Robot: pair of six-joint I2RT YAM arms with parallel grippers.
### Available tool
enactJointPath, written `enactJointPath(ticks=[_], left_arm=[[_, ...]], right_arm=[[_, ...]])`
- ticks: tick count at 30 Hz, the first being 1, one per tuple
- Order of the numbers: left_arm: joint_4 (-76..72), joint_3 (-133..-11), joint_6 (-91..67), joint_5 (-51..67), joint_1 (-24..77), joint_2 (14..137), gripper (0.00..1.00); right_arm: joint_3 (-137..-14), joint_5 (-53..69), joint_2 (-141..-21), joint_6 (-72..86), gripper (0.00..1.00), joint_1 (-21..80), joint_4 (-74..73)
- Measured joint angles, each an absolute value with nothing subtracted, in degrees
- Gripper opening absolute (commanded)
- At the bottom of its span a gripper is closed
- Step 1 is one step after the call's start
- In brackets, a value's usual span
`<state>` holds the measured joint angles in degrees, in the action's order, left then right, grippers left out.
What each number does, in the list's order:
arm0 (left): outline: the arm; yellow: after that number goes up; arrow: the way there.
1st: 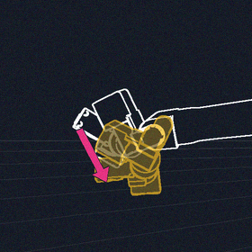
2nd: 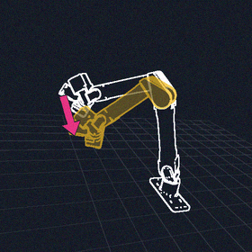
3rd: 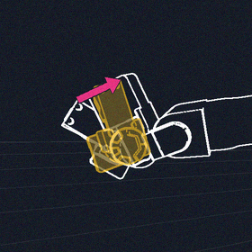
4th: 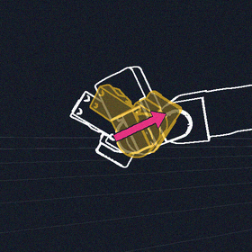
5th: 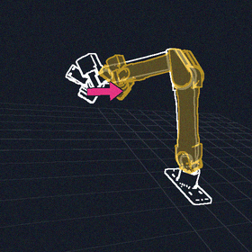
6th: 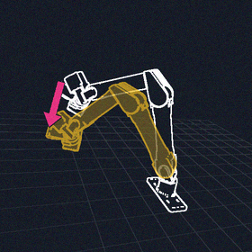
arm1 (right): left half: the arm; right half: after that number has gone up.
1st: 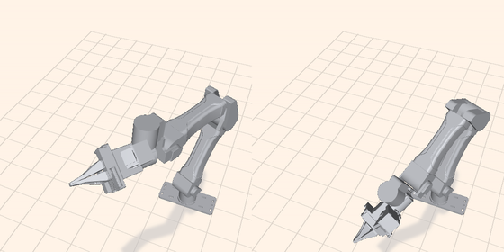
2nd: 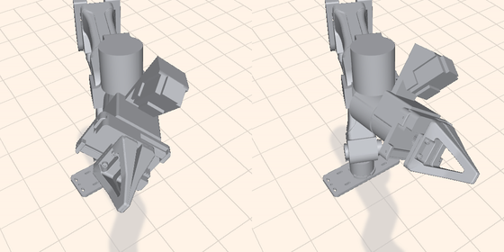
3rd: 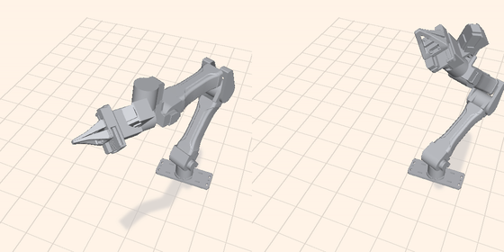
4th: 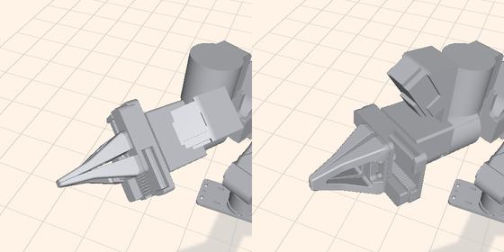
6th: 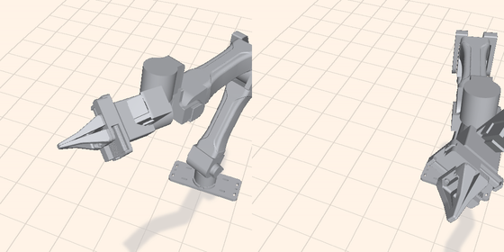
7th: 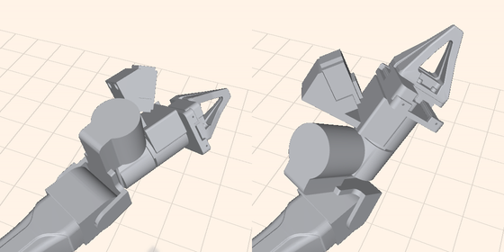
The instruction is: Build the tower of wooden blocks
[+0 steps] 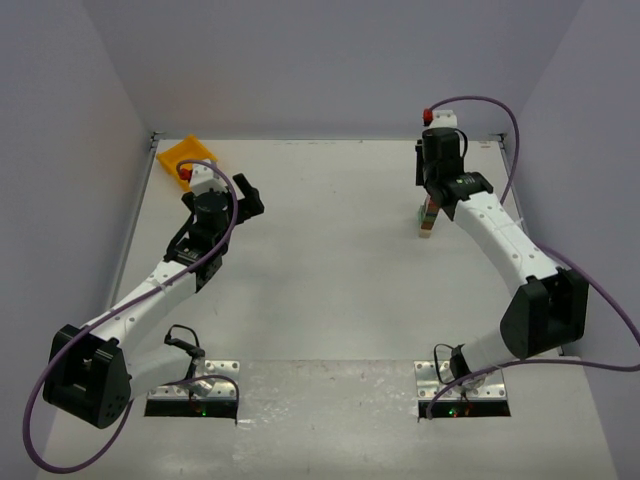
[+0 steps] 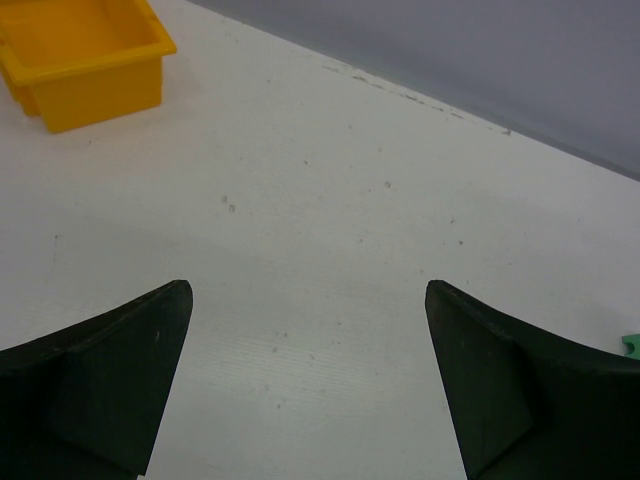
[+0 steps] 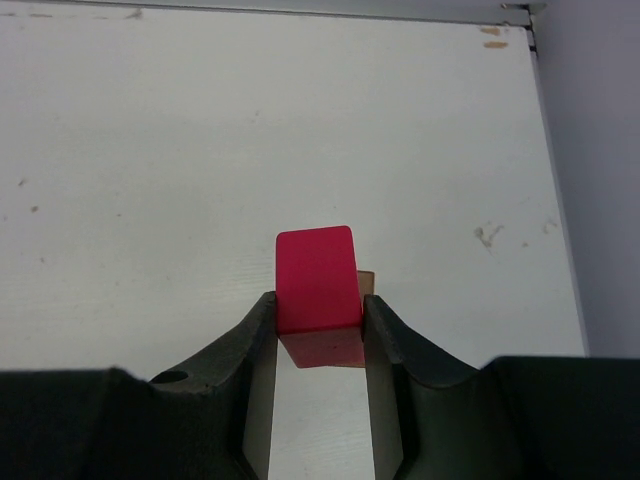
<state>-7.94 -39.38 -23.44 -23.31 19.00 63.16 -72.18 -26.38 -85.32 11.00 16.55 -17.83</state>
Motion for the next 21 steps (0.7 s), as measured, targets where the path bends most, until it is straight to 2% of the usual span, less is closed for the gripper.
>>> enactJointPath(ticks=[8, 12, 21], left_arm=[[-8.15, -39.38, -23.44, -23.33, 19.0, 63.49, 1.0], [-8.36, -39.38, -23.45, -23.33, 19.0, 64.12, 1.0], [-8.43, -39.38, -23.44, -24.0, 19.0, 64.54, 1.0]], right_arm=[[-72.18, -29.05, -85.32, 15.26, 0.0, 14.64, -22.14], [-72.55, -28.7, -85.55, 16.6, 0.05, 13.82, -24.44], [-73.96, -28.31, -87.61, 20.23, 0.07, 12.86, -27.8]])
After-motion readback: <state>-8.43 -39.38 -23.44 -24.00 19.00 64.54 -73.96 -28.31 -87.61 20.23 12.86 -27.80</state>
